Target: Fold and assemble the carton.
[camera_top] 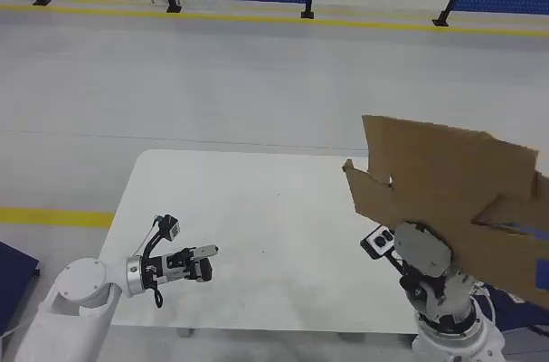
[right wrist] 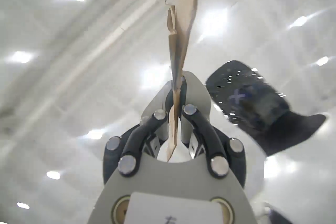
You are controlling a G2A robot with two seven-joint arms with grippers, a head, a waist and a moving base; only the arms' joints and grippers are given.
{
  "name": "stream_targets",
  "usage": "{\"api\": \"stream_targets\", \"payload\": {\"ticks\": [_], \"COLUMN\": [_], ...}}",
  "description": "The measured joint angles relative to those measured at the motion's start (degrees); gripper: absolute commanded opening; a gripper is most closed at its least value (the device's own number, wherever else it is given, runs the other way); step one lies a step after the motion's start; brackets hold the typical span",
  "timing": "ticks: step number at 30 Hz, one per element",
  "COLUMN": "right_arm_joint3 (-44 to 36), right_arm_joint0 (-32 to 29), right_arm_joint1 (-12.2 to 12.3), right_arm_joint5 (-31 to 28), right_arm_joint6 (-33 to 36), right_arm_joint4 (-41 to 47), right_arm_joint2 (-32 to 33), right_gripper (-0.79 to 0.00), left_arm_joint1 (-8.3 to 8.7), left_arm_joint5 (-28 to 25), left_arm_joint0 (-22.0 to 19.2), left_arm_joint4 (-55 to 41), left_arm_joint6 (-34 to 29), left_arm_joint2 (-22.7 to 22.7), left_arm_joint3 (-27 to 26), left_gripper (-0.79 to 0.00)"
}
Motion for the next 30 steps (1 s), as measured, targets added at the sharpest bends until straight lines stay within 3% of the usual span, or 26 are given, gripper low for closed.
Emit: {"api": "stream_targets", "payload": {"ticks": [6,9,14,19,22,30], "right_arm_joint3": [7.9,12.7,17.5,20.4,21.4,22.5], "right_arm_joint0": [-2.2,-2.9,-4.9,-5.2,-4.8,-2.6], "right_arm_joint1": [0.2,0.5,0.8,0.8,0.7,0.0], "right_arm_joint5": [-9.9,-11.8,-11.9,-12.8,-12.7,-13.3], "right_arm_joint6": [5.5,7.6,8.6,8.6,8.7,6.3], "right_arm_joint4": [-29.6,-43.0,-57.0,-62.2,-64.5,-70.0], "right_arm_joint2": [5.7,8.3,11.2,11.8,10.2,4.4], "right_gripper": [-0.785,-0.785,-0.785,-0.785,-0.785,-0.785], "left_arm_joint1": [0.0,0.0,0.0,0.0,0.2,0.65], "left_arm_joint5": [0.0,0.0,0.0,0.3,3.3,6.2], "left_arm_joint0": [0.0,0.0,0.0,0.1,-0.4,1.5], "left_arm_joint4": [0.0,0.0,0.0,-0.2,-0.8,1.7], "left_arm_joint6": [0.0,0.0,0.0,0.4,-0.4,-0.6], "left_arm_joint2": [0.0,0.0,0.0,0.0,0.3,2.7], "left_arm_joint3": [0.0,0.0,0.0,-0.2,-2.2,-13.5], "left_gripper": [0.0,0.0,0.0,0.0,0.0,0.0]}}
